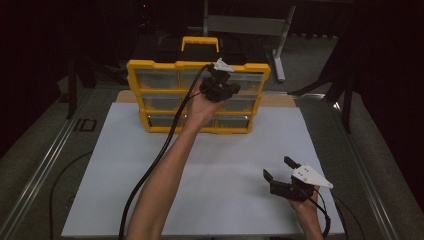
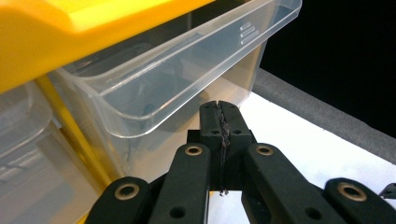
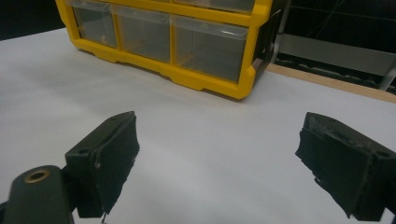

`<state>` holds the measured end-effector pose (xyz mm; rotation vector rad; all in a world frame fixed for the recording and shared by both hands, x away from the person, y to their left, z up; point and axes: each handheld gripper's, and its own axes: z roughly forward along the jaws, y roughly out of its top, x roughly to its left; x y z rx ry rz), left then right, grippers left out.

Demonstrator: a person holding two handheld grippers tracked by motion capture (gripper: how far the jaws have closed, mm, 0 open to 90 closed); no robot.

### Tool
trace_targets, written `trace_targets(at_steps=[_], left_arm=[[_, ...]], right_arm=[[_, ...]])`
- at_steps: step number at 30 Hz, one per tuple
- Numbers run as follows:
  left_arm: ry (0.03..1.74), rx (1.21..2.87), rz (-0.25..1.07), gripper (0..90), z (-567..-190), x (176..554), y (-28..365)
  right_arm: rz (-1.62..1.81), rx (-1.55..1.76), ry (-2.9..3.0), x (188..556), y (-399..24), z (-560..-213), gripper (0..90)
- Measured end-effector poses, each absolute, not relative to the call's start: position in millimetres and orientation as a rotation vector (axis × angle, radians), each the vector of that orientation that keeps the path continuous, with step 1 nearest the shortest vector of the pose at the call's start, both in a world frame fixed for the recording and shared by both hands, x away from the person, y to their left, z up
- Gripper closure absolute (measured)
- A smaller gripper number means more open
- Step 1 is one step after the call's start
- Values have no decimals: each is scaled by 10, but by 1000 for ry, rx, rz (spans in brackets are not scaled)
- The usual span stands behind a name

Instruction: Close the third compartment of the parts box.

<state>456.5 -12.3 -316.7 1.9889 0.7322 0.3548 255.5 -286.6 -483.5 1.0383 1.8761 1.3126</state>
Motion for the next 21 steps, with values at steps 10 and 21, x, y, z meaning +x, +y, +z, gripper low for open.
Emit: trace_targets(at_steps=[10,21], left_arm=[[776,1976,376,900,-3219,4613,-78],[825,1967,411,900,-3258,4661,-28]], right_arm=[[1309,1039,1879,2560,-2868,-4842,116],[1307,1040,1880,2558,-2871,-4846,116]])
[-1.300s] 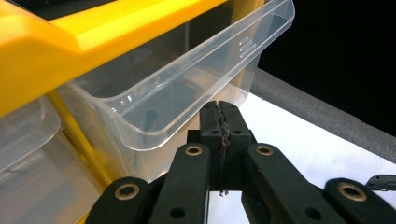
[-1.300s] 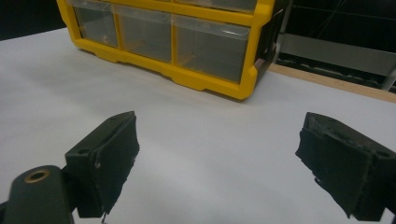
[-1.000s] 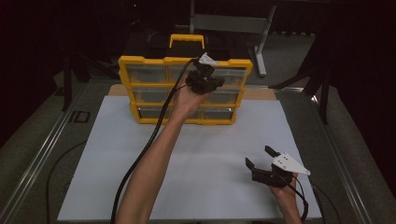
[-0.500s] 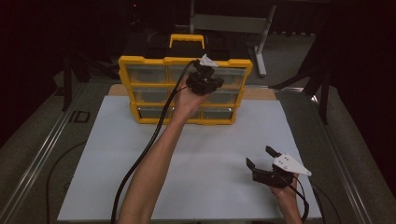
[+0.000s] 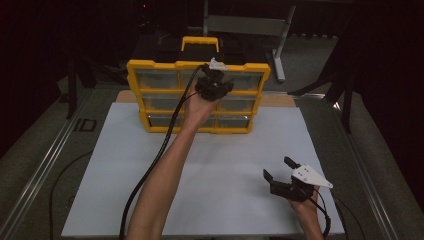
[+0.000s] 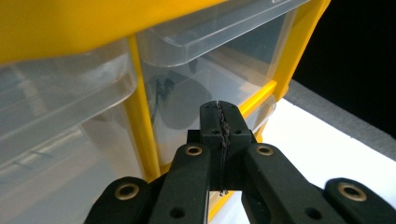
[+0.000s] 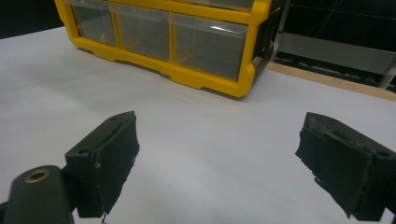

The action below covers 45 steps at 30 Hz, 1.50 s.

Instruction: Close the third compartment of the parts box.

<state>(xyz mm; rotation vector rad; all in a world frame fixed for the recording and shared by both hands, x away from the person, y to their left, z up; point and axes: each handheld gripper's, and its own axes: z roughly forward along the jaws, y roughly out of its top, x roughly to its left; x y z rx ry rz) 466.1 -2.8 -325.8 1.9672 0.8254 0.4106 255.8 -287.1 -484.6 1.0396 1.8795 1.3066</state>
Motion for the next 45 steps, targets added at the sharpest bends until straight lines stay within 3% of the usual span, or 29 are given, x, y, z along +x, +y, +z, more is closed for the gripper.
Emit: trace_targets(at_steps=[14,17,27,33,41,45], left_arm=[[802,1936,353,900,-3245,4648,9],[776,1938,354,858,-3221,4620,37],[732,1929,343,525,-3234,4494,229],[764,1906,304,444,-3258,4445,412],[771,1917,396,161,-3325,4280,623],[756,1923,415,148,-3398,4177,713]], right_arm=[[1304,1041,1879,2554,-2878,-4846,116],[1305,1049,1876,2554,-2882,-4847,116],[1302,1045,1880,2549,-2872,-4850,116],[1302,1044,1881,2550,-2862,-4854,116],[1301,1042,1885,2548,-2853,-4856,116],[1303,1043,1888,2546,-2846,-4857,116]])
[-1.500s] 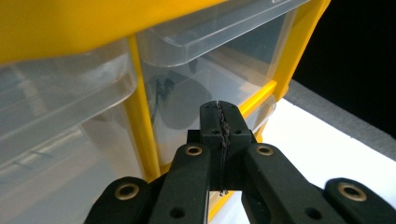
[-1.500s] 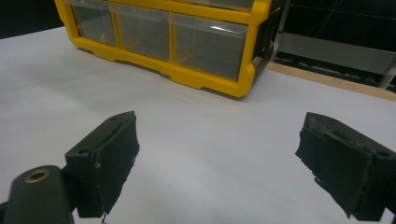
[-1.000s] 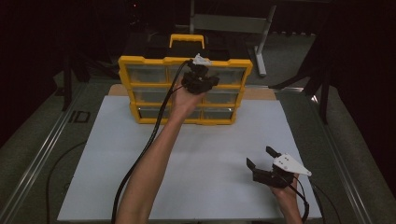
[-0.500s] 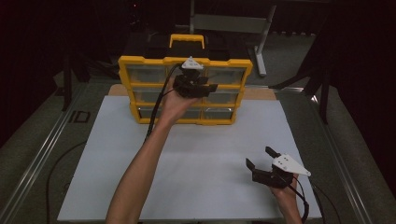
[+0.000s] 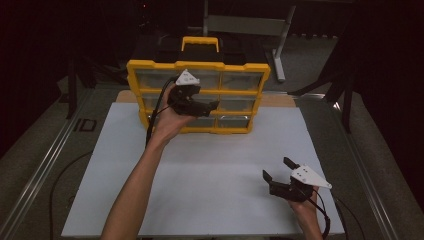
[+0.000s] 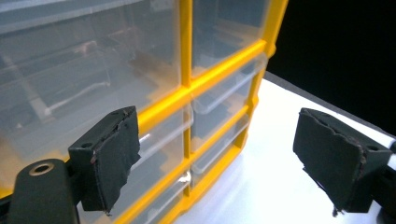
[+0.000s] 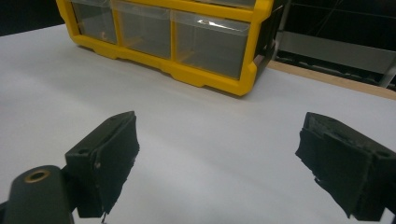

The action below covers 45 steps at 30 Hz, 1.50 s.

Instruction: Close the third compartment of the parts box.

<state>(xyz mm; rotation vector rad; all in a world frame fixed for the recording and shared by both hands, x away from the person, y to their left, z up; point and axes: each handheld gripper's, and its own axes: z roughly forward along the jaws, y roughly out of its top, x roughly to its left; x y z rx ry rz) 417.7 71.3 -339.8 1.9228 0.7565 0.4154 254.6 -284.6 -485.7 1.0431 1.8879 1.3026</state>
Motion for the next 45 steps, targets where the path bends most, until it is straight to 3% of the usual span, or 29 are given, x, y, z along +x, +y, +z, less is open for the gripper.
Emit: trace_targets(at_steps=[3,20,35,45], left_arm=[[749,1920,416,89,-3463,4106,779],[800,1879,459,9,-4036,3660,1202],[835,1857,498,2,-4582,3270,1529],[832,1867,457,2,-4892,2966,1695]], right_arm=[[1301,1039,1889,2545,-2836,-4858,116],[1307,1035,1900,2547,-2809,-4870,116],[1311,1017,1913,2551,-2767,-4896,112],[1337,1001,1905,2562,-2821,-4909,109]])
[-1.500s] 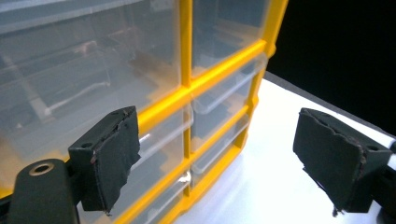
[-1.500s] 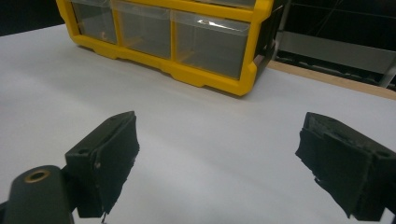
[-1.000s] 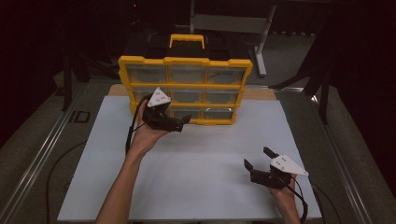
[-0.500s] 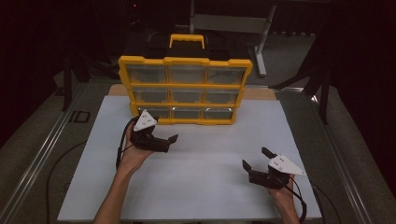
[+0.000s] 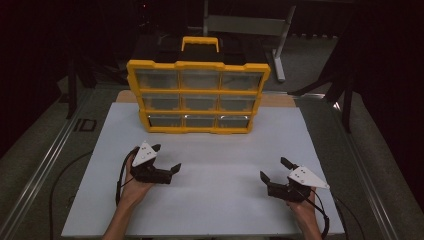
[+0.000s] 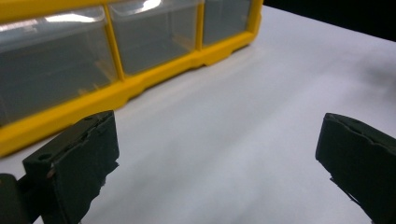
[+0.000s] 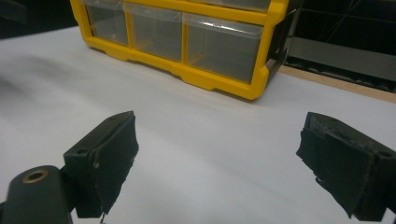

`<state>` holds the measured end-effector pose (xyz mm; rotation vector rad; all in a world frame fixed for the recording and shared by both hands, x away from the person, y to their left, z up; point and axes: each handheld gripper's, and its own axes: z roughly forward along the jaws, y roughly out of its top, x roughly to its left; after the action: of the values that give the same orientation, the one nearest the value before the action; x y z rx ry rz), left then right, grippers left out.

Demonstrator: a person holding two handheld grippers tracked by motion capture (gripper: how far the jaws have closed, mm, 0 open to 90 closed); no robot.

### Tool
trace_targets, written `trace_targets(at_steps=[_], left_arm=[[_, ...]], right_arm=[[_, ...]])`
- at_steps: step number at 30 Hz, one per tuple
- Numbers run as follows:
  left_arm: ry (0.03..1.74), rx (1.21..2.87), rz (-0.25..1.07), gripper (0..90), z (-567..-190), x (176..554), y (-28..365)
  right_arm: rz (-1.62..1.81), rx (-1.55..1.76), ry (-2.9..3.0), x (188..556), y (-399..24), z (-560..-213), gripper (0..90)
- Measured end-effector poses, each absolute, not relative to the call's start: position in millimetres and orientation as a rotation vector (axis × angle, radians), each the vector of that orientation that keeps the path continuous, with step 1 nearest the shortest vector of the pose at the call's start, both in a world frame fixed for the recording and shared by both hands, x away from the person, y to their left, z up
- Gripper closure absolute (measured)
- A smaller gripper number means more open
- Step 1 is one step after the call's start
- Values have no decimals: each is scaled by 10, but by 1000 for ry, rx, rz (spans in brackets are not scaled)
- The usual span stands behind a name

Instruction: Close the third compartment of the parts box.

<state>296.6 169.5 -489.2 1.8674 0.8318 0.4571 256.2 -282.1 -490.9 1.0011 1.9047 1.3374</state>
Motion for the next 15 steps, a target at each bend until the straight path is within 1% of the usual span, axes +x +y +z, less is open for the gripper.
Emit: trace_targets(at_steps=[3,10,15], left_arm=[[819,1849,449,2,-4903,2897,1743],[779,1856,488,2,-4920,2670,1832],[779,1829,517,2,-4885,2521,1961]], right_arm=[[1374,999,1897,2565,-2836,-4909,109],[1374,971,1917,2586,-2828,-4945,109],[1389,964,1915,2589,-2842,-4948,109]])
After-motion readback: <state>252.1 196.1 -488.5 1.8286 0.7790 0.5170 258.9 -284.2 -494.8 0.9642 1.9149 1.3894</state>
